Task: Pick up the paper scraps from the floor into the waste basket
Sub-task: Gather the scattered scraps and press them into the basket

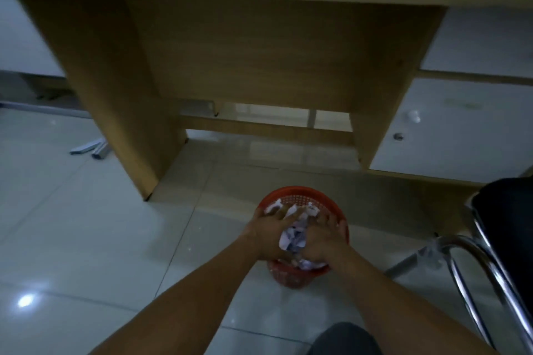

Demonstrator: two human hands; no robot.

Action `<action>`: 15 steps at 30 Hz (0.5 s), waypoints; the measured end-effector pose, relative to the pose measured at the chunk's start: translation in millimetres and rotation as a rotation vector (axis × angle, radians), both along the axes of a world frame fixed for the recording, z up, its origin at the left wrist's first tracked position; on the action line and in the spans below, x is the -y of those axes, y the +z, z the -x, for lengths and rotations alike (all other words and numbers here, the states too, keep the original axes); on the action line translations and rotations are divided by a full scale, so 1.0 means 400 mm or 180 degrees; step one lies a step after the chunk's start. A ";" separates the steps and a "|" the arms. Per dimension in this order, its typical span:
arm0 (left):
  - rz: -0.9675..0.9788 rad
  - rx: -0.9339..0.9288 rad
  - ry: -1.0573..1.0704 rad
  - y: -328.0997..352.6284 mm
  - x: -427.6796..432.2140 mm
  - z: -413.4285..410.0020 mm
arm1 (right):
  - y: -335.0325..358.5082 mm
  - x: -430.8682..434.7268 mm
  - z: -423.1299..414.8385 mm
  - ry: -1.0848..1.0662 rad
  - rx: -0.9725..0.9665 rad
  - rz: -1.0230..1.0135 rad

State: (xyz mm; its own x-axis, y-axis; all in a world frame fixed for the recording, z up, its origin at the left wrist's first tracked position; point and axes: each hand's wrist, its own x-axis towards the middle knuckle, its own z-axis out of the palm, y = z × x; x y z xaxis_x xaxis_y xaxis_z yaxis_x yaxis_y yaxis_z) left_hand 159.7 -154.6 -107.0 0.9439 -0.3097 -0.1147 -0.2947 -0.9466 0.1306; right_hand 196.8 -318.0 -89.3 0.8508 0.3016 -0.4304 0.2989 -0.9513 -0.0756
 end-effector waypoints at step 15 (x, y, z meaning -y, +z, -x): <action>0.0914 0.0166 0.2900 -0.125 -0.301 0.635 | -0.090 -0.392 0.436 0.1323 0.0814 -0.1302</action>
State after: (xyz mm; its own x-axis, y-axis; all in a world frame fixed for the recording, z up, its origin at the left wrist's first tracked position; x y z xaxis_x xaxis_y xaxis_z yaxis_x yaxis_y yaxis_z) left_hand -94.3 -34.1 -157.2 0.8378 0.5367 -0.0999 0.5276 -0.7489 0.4011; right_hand 22.2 -161.4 -125.2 0.6879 0.7258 -0.0093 0.6937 -0.6611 -0.2858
